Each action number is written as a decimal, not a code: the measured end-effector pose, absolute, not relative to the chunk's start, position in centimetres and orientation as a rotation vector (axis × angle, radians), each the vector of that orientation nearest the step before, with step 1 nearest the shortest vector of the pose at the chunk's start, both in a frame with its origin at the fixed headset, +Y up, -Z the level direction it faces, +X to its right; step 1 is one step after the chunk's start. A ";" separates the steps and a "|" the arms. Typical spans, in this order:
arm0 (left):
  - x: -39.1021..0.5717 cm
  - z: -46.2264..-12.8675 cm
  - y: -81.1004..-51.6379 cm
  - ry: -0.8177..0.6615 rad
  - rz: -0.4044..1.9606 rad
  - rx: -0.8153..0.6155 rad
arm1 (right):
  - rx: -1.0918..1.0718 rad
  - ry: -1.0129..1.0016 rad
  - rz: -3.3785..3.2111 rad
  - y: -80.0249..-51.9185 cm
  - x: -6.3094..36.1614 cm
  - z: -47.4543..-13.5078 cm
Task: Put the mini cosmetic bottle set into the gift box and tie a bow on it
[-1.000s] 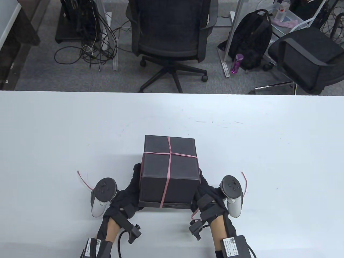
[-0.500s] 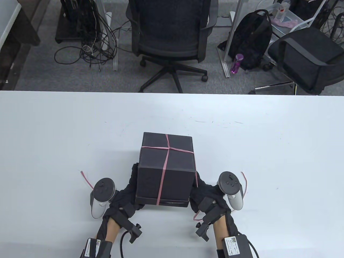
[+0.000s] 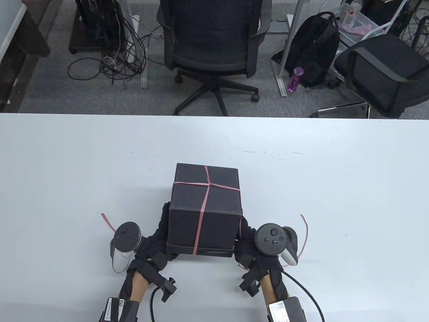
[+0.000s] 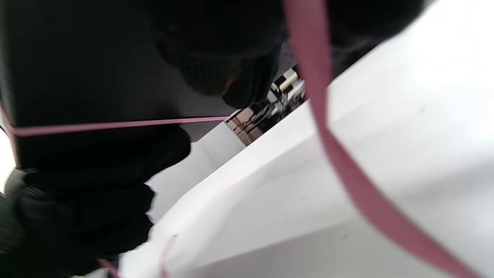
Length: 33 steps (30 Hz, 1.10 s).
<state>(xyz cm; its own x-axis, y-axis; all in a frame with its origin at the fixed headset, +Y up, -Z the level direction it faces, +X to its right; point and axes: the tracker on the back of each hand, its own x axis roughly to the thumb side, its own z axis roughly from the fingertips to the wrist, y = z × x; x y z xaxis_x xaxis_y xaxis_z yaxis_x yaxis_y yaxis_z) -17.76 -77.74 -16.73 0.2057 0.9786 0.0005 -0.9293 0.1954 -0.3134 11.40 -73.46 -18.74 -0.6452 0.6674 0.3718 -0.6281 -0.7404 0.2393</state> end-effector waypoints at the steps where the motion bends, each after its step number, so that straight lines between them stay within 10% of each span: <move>1: -17.7 -16.7 -77.7 -0.218 1.335 -0.264 | 0.572 0.069 2.379 -73.4 11.2 -18.6; 19: -15.8 -15.4 -74.7 -0.146 0.245 0.146 | 0.608 -0.316 3.059 -72.6 8.9 -17.2; 33: -16.1 -15.2 -73.1 -0.180 0.117 0.202 | 0.640 -0.276 2.935 -71.5 10.3 -17.6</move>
